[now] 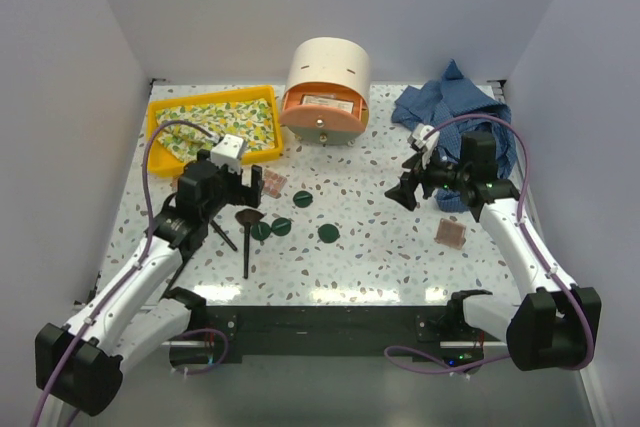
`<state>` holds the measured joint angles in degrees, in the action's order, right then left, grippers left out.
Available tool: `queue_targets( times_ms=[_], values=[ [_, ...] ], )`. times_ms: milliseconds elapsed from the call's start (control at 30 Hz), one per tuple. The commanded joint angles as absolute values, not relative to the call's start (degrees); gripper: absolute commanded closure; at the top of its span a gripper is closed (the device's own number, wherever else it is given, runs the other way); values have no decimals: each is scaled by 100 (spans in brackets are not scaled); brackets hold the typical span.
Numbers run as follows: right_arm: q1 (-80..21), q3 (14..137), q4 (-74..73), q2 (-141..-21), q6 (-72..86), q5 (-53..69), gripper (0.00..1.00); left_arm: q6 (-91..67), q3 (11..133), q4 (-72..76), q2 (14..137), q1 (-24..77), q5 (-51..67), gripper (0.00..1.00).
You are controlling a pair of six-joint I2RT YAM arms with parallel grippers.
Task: Organize the makeup
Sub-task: Pick up the makeup from the center of the board.
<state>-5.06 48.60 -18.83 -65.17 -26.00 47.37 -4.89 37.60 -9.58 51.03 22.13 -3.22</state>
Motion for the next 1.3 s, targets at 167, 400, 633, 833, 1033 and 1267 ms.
queue_targets(
  times_ms=[167,400,633,833,1033,1267],
  values=[
    [-475,4869,-1758,-6337,-2690,5027,1,-1009,4183,-1071,6274,2171,299,0],
    [-466,4860,-1740,-6170,-2646,5133,1,-2863,4500,-1012,7127,2180,44,0],
    [-466,4843,-1714,-6126,-2593,5238,1,-1847,4596,-492,7725,2180,255,0],
    [-475,4843,-1687,-6135,-2566,5273,1,-669,4983,-439,8366,2180,150,0],
    [-466,4843,-1688,-6144,-2566,5300,1,324,5335,-528,9096,2180,97,0],
    [-466,4843,-1714,-6117,-2566,5291,1,852,5537,-466,9650,2180,158,0]
  ],
)
